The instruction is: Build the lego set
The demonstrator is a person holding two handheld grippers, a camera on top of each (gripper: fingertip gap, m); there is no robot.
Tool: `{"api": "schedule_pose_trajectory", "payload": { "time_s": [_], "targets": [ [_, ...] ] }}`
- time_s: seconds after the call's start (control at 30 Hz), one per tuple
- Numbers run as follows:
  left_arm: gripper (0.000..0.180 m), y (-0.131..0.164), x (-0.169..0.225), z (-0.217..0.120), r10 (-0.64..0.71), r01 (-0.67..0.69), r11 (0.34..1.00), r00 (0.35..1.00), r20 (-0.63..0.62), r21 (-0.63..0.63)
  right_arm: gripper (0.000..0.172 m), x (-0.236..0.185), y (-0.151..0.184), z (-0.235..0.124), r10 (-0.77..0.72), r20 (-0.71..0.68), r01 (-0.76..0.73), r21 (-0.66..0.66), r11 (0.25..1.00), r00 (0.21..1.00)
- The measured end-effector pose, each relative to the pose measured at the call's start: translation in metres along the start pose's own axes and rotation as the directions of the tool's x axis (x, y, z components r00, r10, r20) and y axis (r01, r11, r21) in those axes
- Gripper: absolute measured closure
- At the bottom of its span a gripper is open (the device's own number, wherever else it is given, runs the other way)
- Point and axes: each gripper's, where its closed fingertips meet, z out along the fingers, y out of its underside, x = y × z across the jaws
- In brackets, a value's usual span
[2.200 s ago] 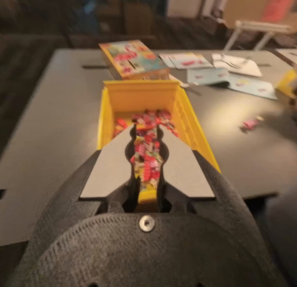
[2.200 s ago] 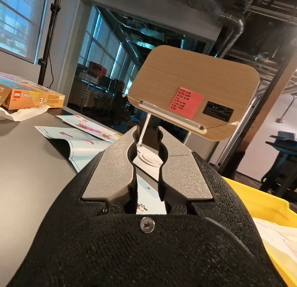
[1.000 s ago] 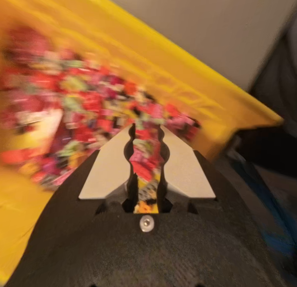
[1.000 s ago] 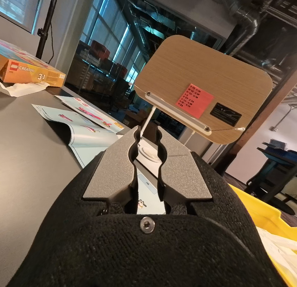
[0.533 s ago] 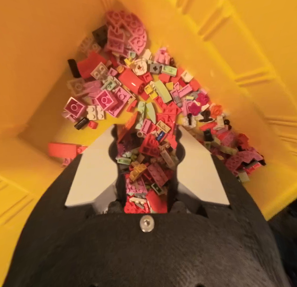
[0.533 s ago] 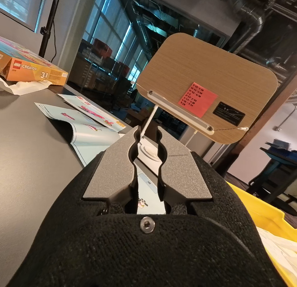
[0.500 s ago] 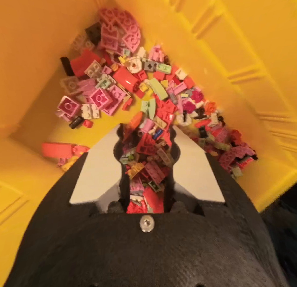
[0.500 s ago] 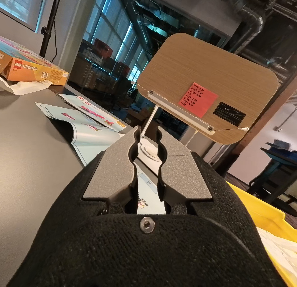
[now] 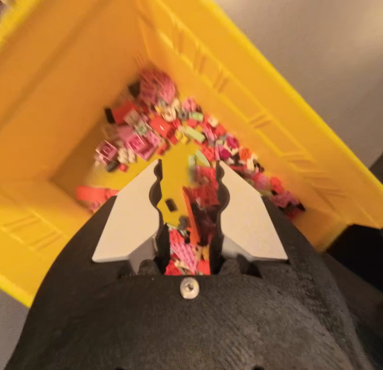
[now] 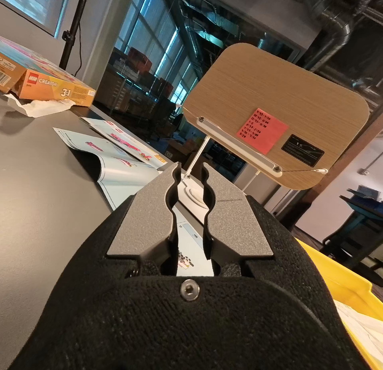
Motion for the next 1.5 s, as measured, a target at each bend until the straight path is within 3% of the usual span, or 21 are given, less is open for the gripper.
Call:
{"api": "schedule_pose_trajectory", "payload": {
  "time_s": [0.17, 0.47, 0.83, 1.1, 1.27, 1.5],
  "targets": [
    [0.128, -0.034, -0.024, 0.001, -0.017, -0.006, 0.991, 0.986, 0.167, 0.136, 0.155, 0.002, 0.000, 0.000, -0.006, -0.015, 0.006, 0.002, 1.000, 1.000],
    [0.132, -0.062, -0.013, -0.033, -0.129, 0.049, 0.912, 0.977, 0.171, 0.407, 0.158, 0.022, -0.006, -0.007, 0.019, -0.113, -0.015, 0.036, 0.999, 0.993],
    [0.132, -0.031, 0.002, -0.065, -0.183, 0.072, 0.906, 0.955, 0.232, 0.417, 0.159, 0.047, -0.004, -0.016, 0.169, -0.179, -0.155, 0.090, 0.984, 0.969],
    [0.131, -0.025, -0.001, -0.078, -0.211, 0.087, 0.899, 0.944, 0.252, 0.429, 0.159, 0.049, -0.004, -0.016, 0.184, -0.183, -0.169, 0.093, 0.981, 0.966],
    [0.132, -0.034, -0.008, -0.103, -0.181, 0.009, 0.899, 0.918, 0.353, 0.439, 0.159, 0.049, -0.004, -0.016, 0.191, -0.178, -0.176, 0.095, 0.980, 0.965],
    [0.129, -0.033, -0.012, -0.116, -0.229, 0.063, 0.891, 0.918, 0.324, 0.450, 0.158, 0.050, -0.003, -0.017, 0.208, -0.171, -0.194, 0.098, 0.976, 0.963]
  ]
}}
